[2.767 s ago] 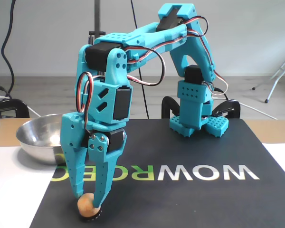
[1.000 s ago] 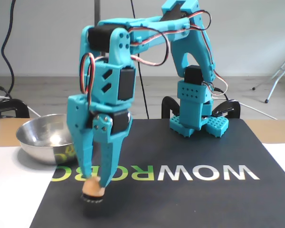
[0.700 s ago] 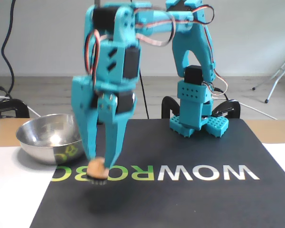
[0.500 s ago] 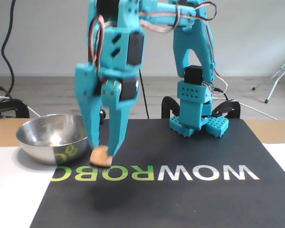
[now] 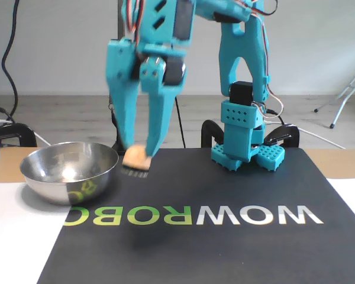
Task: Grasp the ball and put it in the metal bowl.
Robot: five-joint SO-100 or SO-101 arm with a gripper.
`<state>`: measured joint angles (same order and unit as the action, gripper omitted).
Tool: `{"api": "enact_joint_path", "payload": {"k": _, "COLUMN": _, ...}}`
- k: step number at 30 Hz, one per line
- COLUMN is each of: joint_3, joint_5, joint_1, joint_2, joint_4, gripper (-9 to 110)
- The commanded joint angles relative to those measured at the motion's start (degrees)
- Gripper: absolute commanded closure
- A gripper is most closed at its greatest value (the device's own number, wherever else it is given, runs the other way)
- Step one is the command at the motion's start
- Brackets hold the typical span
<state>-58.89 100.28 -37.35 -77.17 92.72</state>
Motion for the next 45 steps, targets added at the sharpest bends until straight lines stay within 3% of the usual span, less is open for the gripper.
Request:
{"api": "enact_joint_path", "payload": {"k": 1, "joint_3": 0.88, "joint_5": -0.26, "joint_1": -0.26, "joint_2": -4.39, "joint_4": 1.41, "gripper": 73}}
{"api": "enact_joint_path", "payload": {"k": 12, "joint_3": 0.53, "joint_5": -0.35, "joint_1": -5.62, "joint_2": -4.92, "joint_4": 3.16, "gripper": 73}}
{"api": "enact_joint_path", "payload": {"k": 19, "joint_3": 0.79, "joint_5": -6.5, "joint_1": -8.53, "joint_2": -5.19, "joint_4": 3.16, "gripper": 73}}
{"api": "enact_joint_path", "payload": {"k": 45, "joint_3": 0.79, "joint_5": -6.68, "joint_1": -24.61, "joint_2": 2.55, "joint_4": 2.46, "gripper": 73}}
